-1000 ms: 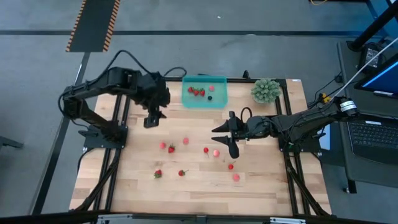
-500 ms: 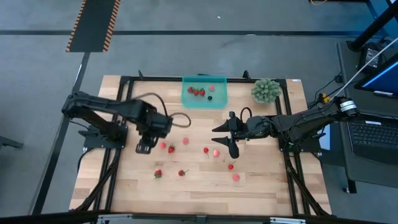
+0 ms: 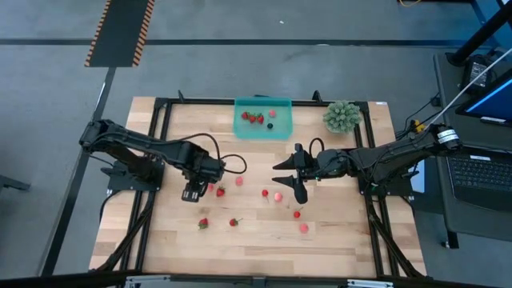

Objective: Pick and placing Produce into tupperware
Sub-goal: Put the apricot into the blue basket

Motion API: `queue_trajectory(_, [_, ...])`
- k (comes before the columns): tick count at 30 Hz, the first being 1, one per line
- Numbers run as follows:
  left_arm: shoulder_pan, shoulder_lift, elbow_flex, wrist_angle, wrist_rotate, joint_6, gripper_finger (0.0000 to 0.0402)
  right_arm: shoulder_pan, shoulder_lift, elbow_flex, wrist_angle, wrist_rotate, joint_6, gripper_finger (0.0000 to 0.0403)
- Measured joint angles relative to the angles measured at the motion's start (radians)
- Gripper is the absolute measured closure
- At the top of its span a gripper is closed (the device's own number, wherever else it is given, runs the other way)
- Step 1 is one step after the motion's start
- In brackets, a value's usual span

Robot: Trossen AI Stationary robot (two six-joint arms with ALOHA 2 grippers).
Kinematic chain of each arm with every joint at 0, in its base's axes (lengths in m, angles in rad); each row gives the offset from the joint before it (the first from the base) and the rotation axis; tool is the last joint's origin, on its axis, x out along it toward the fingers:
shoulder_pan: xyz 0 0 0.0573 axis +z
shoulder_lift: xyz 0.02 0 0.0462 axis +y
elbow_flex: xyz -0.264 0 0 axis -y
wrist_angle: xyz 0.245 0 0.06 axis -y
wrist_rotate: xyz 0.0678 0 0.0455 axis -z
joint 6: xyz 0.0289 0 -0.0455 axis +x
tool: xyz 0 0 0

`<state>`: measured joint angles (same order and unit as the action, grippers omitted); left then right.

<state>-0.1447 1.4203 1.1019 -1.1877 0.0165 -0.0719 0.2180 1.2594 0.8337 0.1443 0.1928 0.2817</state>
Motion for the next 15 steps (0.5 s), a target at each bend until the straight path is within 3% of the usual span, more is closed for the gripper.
queue_trajectory(10, [0.02,0.026,-0.001,0.107,-0.046,-0.004,0.0144,0.0,0.0,0.0,-0.02,0.0,-0.002,0.021])
queue_trajectory(15, [0.002,0.08,-0.057,0.209,-0.06,0.003,0.0132,0.0,0.0,0.001,-0.02,0.0,-0.002,0.021])
